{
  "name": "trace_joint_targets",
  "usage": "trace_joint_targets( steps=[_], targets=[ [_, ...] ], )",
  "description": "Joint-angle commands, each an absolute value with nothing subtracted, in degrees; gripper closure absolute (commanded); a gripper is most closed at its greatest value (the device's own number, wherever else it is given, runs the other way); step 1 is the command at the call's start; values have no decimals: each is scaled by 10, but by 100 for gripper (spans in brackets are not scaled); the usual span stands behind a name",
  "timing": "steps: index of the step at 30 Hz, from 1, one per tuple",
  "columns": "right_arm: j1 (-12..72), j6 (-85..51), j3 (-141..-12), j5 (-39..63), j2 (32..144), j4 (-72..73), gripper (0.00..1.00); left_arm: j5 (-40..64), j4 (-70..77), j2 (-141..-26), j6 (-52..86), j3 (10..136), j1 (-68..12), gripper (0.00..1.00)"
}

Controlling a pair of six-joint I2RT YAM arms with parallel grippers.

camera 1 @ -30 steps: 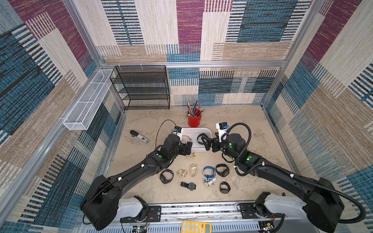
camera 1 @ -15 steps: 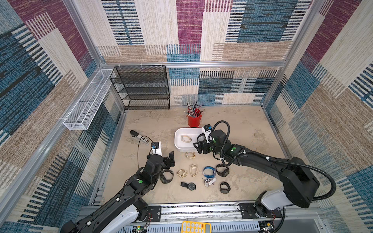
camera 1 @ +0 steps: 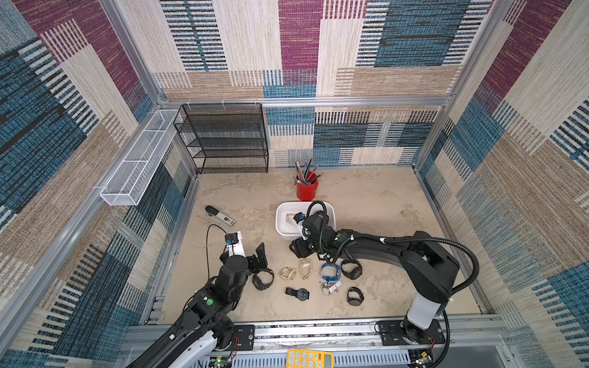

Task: Put the watch into the storage box
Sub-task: Pick up the watch at the center of the board.

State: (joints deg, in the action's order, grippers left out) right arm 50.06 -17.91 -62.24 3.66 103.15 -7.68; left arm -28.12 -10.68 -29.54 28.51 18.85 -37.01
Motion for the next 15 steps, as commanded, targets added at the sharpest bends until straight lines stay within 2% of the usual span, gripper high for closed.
trace_joint_targets(
  steps=[1,15],
  targets=[
    [505,-176,-637,10,1051,-87,40,-285,-120,-293,286,190,-370,2],
    [509,-168,-671,-18,1103,-90,53,-271,-121,-291,277,190,-370,2]
  ],
)
